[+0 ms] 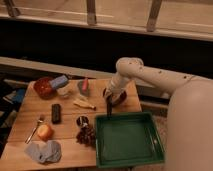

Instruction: Wipe purple bowl with brush

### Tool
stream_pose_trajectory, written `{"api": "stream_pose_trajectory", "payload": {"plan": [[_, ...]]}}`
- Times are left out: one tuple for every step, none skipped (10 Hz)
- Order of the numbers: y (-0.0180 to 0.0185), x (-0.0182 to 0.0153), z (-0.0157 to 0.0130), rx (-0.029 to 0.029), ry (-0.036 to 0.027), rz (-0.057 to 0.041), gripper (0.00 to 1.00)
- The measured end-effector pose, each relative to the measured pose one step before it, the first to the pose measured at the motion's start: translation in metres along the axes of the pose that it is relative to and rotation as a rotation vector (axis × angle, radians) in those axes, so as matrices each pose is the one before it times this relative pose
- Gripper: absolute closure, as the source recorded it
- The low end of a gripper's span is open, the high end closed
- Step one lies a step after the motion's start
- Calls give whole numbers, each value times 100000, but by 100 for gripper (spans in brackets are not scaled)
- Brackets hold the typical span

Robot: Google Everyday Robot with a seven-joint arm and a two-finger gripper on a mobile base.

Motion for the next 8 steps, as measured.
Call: {"api": "stream_pose_trajectory", "payload": {"plan": [[-709,103,-132,1583,337,1507,100],[-837,-291,-322,2002,-661,1931,100],[-82,-311,-139,1064,-544,427,100],[395,-323,-104,467,-429,-513,100],[548,-364,158,17,-153,-944,100],[847,-247,296,-323,119,-1716,100],[859,36,477,-171,697,-1488,100],[1318,309,932,246,2061,-2115,100]]}}
